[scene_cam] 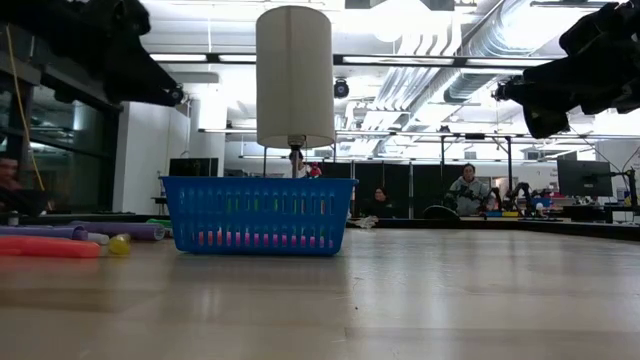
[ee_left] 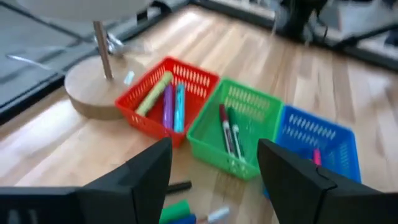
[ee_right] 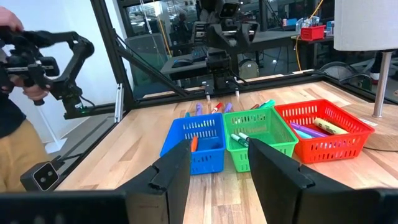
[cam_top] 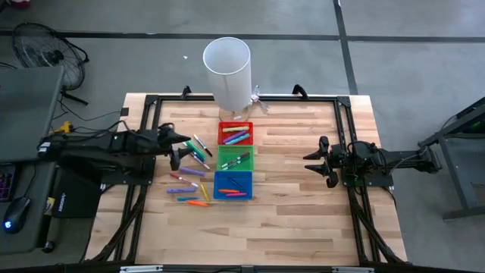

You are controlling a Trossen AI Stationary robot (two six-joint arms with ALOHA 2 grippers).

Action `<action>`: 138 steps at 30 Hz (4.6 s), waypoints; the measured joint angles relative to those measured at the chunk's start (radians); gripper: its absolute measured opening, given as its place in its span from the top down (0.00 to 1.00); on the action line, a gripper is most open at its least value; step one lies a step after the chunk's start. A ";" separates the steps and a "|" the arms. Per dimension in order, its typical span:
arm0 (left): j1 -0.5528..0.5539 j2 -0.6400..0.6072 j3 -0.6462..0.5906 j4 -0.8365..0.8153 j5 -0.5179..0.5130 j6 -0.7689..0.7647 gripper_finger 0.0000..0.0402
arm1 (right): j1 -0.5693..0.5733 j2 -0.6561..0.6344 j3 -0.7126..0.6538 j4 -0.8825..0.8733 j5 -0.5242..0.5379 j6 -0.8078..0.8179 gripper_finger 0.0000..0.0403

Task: Pick & Place Markers
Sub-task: Put the top violet highlighter into the red bin

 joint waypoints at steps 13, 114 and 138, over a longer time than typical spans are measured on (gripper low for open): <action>0.001 0.342 0.285 -0.420 0.125 0.003 0.42 | 0.000 0.000 0.000 0.000 0.000 0.000 0.63; -0.021 0.957 0.157 -0.169 0.291 0.493 0.85 | 0.000 0.000 0.000 0.000 0.000 0.000 0.63; -0.019 0.875 0.300 -0.313 0.288 0.419 0.82 | 0.000 0.000 0.000 0.000 0.000 -0.002 0.63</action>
